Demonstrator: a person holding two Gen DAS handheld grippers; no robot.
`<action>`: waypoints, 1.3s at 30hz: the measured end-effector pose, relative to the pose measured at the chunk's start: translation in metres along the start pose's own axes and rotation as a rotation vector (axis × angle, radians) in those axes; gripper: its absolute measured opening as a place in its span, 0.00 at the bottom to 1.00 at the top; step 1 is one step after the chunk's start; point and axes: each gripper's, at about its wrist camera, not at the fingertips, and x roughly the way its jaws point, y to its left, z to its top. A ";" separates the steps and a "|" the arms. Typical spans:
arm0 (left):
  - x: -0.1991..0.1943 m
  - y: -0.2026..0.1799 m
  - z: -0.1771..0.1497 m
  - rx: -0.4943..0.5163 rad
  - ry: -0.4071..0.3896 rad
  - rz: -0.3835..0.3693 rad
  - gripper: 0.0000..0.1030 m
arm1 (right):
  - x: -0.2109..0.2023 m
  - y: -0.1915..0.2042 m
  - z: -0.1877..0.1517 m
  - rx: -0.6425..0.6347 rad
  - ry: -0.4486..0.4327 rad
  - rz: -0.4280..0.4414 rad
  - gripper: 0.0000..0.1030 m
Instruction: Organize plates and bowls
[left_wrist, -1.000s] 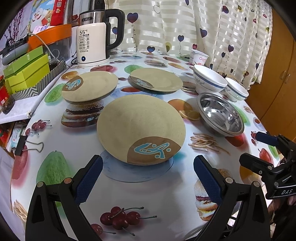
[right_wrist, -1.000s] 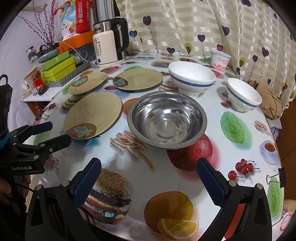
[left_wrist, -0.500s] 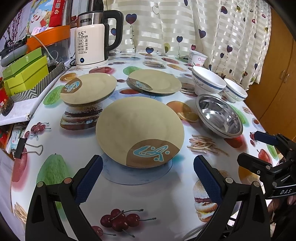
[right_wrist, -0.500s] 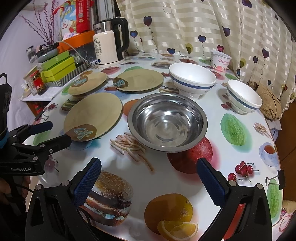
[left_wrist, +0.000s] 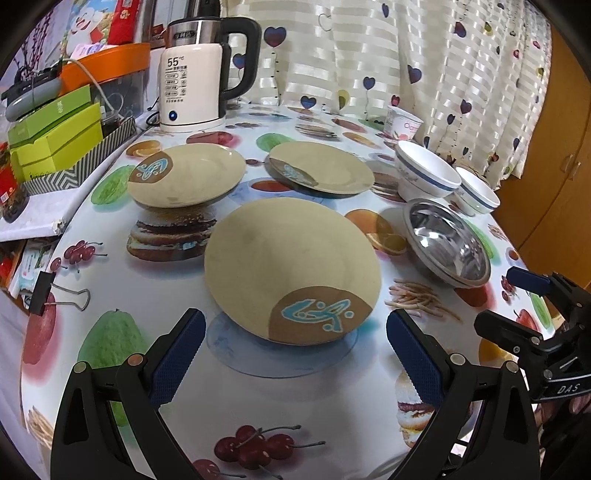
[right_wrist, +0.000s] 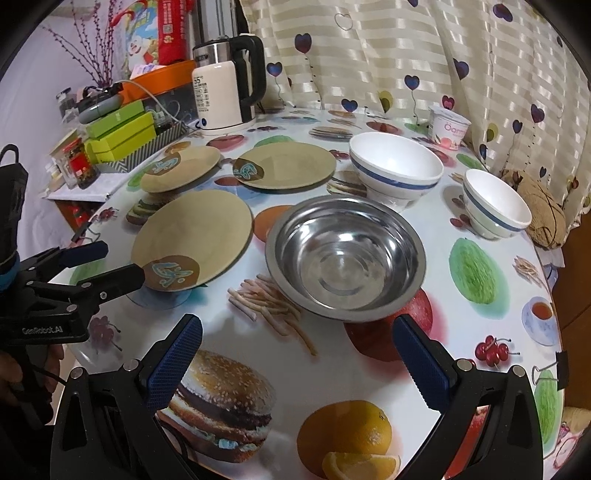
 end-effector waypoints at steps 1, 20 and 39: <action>0.000 0.001 0.000 0.002 0.002 0.000 0.96 | 0.001 0.002 0.002 -0.004 0.001 0.002 1.00; -0.004 0.054 0.017 -0.060 -0.052 0.068 0.96 | 0.024 0.049 0.051 -0.137 -0.033 0.103 1.00; 0.012 0.123 0.048 -0.106 -0.065 0.169 0.96 | 0.073 0.081 0.116 -0.170 -0.004 0.163 1.00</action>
